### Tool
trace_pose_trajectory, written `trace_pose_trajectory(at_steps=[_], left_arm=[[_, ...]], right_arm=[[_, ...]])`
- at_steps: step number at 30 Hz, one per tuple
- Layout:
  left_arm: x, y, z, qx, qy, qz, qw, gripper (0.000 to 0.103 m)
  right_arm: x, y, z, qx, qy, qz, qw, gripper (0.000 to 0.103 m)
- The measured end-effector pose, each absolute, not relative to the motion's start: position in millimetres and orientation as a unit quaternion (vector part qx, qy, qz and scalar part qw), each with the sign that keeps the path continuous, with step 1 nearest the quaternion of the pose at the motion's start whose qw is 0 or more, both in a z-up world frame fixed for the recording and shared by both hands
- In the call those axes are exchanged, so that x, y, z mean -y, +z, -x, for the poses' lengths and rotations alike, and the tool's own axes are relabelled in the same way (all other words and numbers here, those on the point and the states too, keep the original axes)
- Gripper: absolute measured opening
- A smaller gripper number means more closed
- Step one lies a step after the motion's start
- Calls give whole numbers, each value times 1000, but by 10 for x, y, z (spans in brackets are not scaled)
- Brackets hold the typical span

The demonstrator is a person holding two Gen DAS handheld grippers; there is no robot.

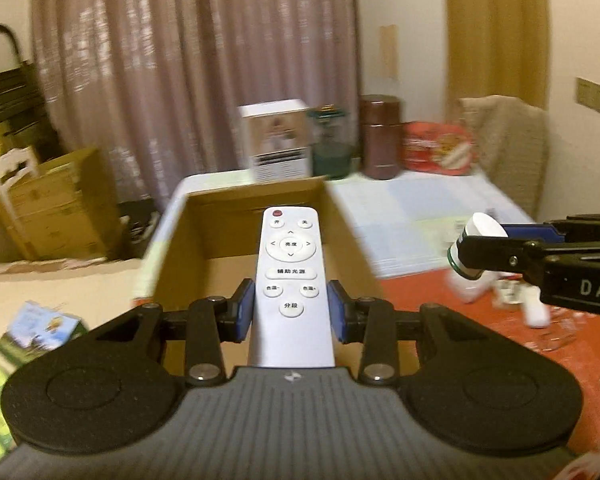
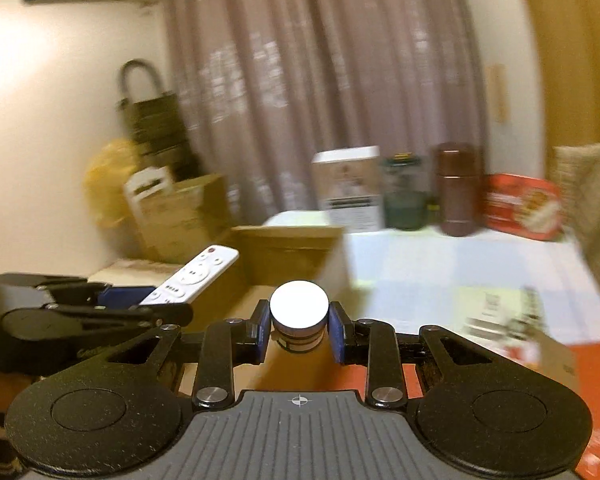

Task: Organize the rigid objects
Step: 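Carry remote and jar to the cardboard box and open both grippers inside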

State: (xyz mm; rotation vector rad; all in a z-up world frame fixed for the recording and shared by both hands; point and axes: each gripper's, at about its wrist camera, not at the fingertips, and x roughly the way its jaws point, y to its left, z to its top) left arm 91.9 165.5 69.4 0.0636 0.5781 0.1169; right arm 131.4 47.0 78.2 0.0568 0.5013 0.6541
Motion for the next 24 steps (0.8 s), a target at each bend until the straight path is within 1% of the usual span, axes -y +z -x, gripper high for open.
trace_pose_trajectory(at_steps=[4,7,14,20,21,22,23,24], left_arm=[[-2022,616,-922,-295,77,-16,952,33],[-2147,551,-940,-297,79,-7,952,33],[-2243,385,-1025,-303,71,5,950,33],[-2285,337,-1051,-305,72,14,950,34],[-2304,342,-1039,-302,77,19,950,36],[-2327,353,-1026,-299,83,22,951,41],[-2340,366,-1009,-295,87,23,951,42],[-2353,383,-989,-292,92,25,952,42]], right_arm=[[-872,642,-1397,-256,351,-4,901,27],[-1025,508,-1453,-271,356,4,894,27],[-1133,305,-1558,-296,349,17,889,27],[-1155,282,-1578,-295,350,14,889,27],[-1152,298,-1581,-294,355,10,888,29],[-1138,304,-1592,-293,356,3,887,44],[-1112,325,-1586,-288,355,-6,889,55],[-1087,349,-1566,-279,356,-11,892,70]])
